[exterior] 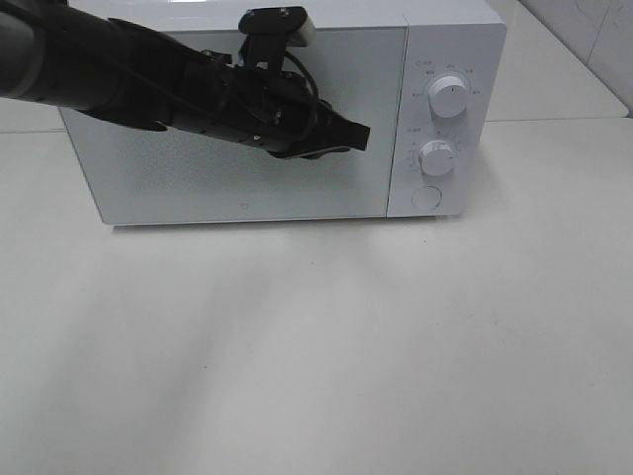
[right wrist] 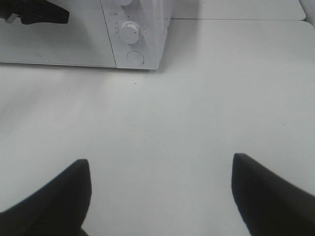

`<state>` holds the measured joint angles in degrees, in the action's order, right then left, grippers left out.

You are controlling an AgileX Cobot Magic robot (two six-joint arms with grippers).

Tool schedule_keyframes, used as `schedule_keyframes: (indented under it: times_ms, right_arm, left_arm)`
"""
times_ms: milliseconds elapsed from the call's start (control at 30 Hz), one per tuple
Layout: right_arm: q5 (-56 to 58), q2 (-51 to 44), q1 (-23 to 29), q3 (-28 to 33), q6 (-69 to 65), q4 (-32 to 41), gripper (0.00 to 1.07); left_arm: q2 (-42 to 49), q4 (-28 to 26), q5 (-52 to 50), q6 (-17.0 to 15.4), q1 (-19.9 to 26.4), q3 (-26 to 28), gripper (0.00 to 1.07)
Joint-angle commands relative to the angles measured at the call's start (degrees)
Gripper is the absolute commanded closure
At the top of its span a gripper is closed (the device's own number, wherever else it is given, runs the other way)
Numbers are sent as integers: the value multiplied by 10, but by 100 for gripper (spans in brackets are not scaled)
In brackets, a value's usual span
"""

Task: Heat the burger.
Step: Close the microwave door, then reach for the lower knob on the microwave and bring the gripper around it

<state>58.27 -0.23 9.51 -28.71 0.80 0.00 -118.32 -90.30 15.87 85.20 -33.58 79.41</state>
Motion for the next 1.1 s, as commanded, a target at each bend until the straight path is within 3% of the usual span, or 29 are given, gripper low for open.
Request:
schedule_keyframes:
  times_ms: [33,233,367,400,500,533,567,600,633,667,700,733,767,800,833,867,900,933,967,1000,1033,1067,1100]
  right_arm:
    - [-10,-13,-2,2,7,6,33]
    - [-10,-13,-2,2,7,6,33]
    - [-10,-13,-2,2,7,6,33]
    - [-10,-13,-2,2,7,6,33]
    - [-10,-13,-2,2,7,6,33]
    - [-10,-13,-2,2,7,6,33]
    - [-10,-13,-2,2,7,6,33]
    - [-10,-13,-2,2,7,6,33]
    - [-10,-13,-2,2,7,6,33]
    - [-10,-13,-2,2,7,6,33]
    - [-10,-13,-2,2,7,6,33]
    - [-10,-13,-2,2,7,6,33]
    - [-10,-13,-2,2,7,6,33]
    - [-10,-13,-2,2,7,6,33]
    - [-10,-13,-2,2,7,6,33]
    - [-10,-13,-2,2,7,6,33]
    - [-10,-13,-2,2,7,6,33]
    - [-10,-13,-2,2,7,6,33]
    - [-10,-13,-2,2,7,6,33]
    - [-10,-13,-2,2,7,6,33]
    - [-10,-13,-2,2,7,6,33]
    - [-10,-13,-2,2,7,6,33]
    - [-10,-13,-2,2,7,6,33]
  left_arm:
    - [-22,11,-69,39,12,56,106]
    - [-31,15,-68,30,-7,71,106]
    - [-30,65,-48,30,-37,71,106]
    - [-29,105,-37,30,-52,71,106]
    - [-28,128,-29,27,-58,71,106]
    - [-26,172,-7,9,-68,71,106]
    - [-25,220,16,-33,-74,71,106]
    - [-25,220,16,-33,-74,71,106]
    - [-21,284,45,-92,-75,71,106]
    - [-21,284,45,-92,-75,71,106]
    - [-19,316,57,-119,-75,71,106]
    - [-14,379,85,-186,-73,71,106]
    - [-14,379,85,-186,-73,71,106]
    - [-9,451,120,-254,-73,71,106]
    - [-7,494,135,-293,-73,71,106]
    - [-7,494,135,-293,-73,71,106]
    - [0,572,176,-369,-73,71,106]
    - [0,572,176,-369,-73,71,106]
    - [6,605,198,-406,-73,71,106]
    - [14,654,237,-468,-73,71,106]
    - [14,654,237,-468,-73,71,106]
    - [25,695,280,-520,-73,71,106]
    - [30,716,301,-543,-72,71,106]
